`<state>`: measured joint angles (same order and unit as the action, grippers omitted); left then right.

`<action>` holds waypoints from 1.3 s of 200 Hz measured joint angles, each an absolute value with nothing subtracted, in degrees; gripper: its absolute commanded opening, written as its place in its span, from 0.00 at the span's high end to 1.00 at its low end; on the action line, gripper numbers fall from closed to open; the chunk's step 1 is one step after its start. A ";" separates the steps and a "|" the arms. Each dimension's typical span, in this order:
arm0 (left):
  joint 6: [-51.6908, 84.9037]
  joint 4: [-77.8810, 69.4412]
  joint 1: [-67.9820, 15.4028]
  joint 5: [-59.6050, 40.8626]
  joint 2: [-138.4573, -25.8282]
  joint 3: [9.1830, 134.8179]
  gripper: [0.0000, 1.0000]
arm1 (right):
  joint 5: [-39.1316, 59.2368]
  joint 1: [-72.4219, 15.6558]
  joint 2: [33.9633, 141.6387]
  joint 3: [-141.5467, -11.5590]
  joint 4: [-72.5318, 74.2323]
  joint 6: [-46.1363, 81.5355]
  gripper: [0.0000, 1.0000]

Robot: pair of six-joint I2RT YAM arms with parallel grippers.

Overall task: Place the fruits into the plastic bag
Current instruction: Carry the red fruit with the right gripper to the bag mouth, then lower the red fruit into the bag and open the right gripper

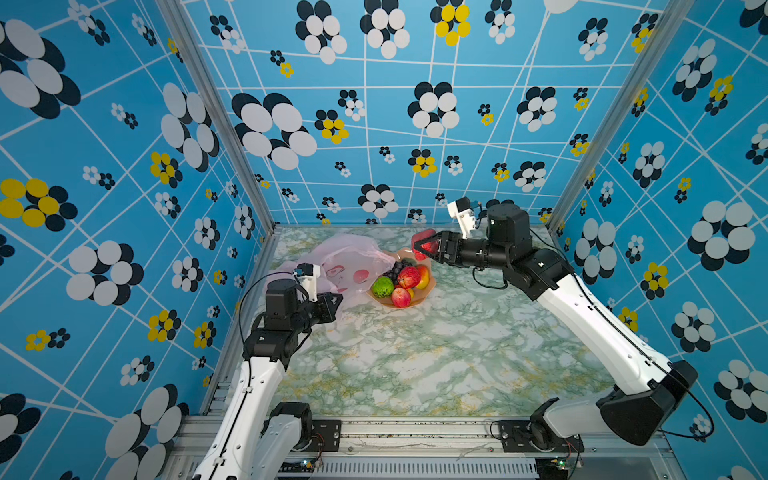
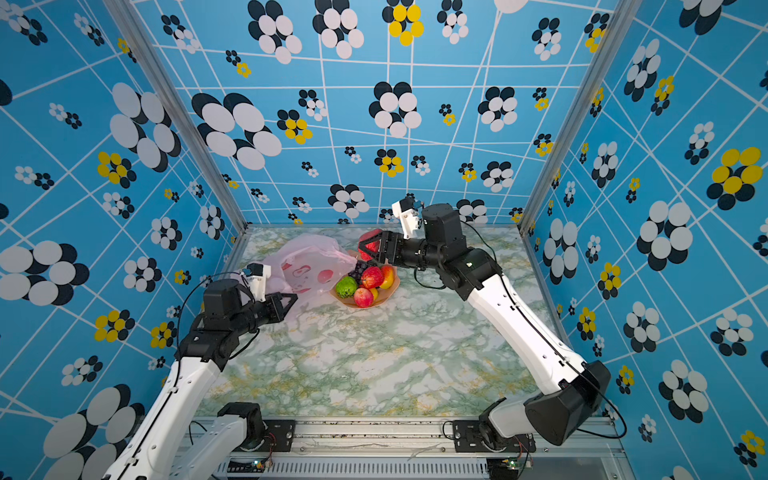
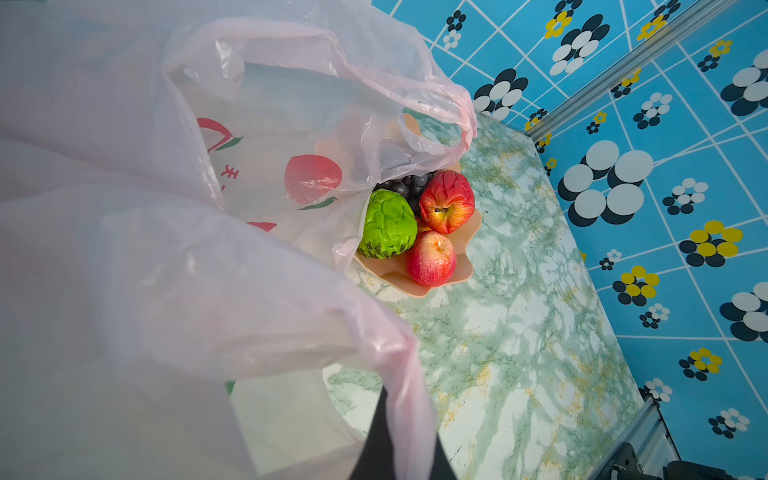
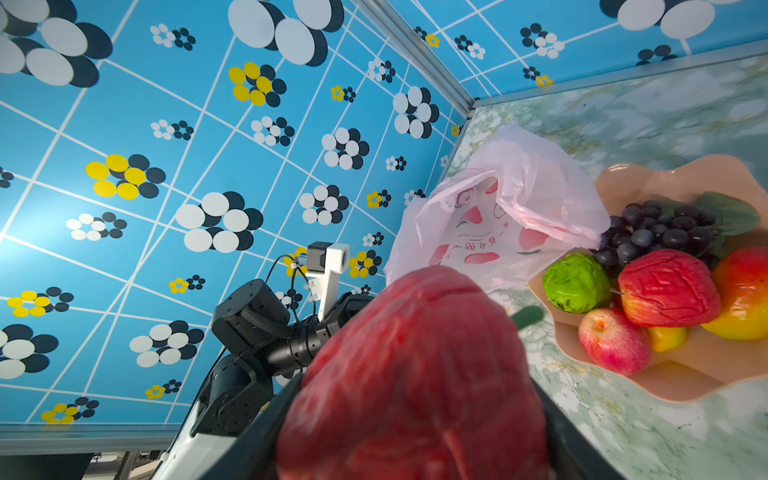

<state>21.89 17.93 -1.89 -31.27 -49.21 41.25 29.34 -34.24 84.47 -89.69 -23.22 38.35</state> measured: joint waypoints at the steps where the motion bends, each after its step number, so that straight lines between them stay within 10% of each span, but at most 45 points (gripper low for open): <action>1: 21.93 17.85 -1.89 -31.40 -49.23 41.23 1.00 | 29.43 -34.28 84.60 -89.76 -23.24 38.30 0.49; 260: 24.34 9.69 -3.79 -39.13 -48.95 38.94 1.00 | 33.34 -44.80 134.19 -129.16 -32.10 31.51 0.46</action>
<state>24.34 9.69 -3.79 -39.13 -48.95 38.94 33.34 -44.80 134.19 -129.16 -32.10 31.51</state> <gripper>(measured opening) 0.045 0.722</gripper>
